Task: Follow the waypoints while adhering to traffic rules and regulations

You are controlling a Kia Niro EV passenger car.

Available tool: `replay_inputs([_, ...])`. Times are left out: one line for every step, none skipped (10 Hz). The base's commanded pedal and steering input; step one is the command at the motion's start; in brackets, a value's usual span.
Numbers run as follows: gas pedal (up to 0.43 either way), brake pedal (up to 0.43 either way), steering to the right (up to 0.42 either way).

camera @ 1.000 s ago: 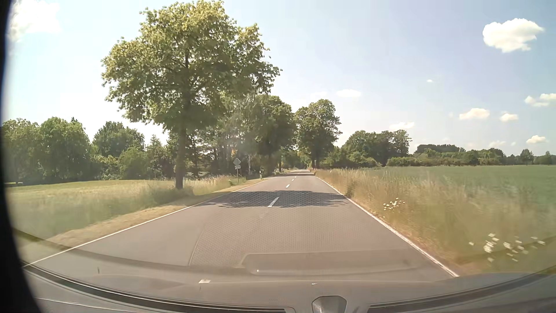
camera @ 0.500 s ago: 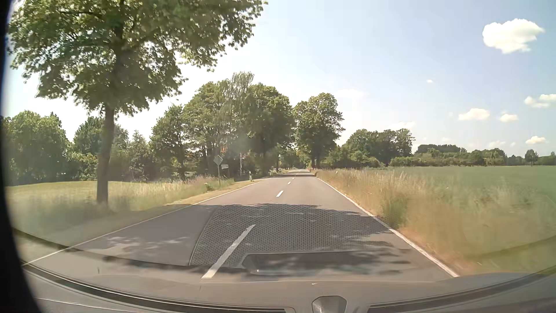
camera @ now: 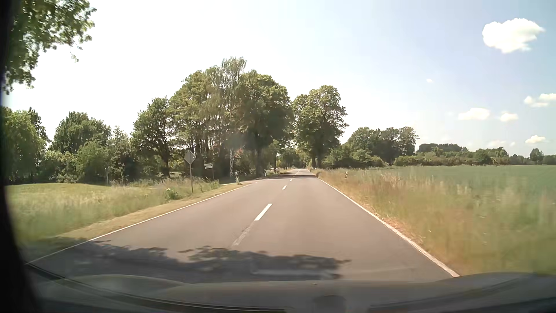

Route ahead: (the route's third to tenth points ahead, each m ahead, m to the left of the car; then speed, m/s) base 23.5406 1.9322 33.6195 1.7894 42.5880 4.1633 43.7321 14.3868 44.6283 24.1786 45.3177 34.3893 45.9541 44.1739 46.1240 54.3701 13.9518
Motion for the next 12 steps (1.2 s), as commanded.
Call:
replay_inputs([0.0, 0.299, 0.004])
replay_inputs([0.0, 0.299, 0.003])
replay_inputs([0.0, 0.299, 0.003])
replay_inputs([0.0, 0.299, 0.003])
replay_inputs([0.0, 0.299, 0.004])
replay_inputs([0.0, 0.299, 0.006])
replay_inputs([0.0, 0.305, 0.01])
replay_inputs([0.0, 0.305, 0.014])
replay_inputs([0.0, 0.311, 0.016])
replay_inputs([0.0, 0.317, 0.016])
replay_inputs([0.0, 0.323, 0.016])
replay_inputs([0.0, 0.329, 0.014])
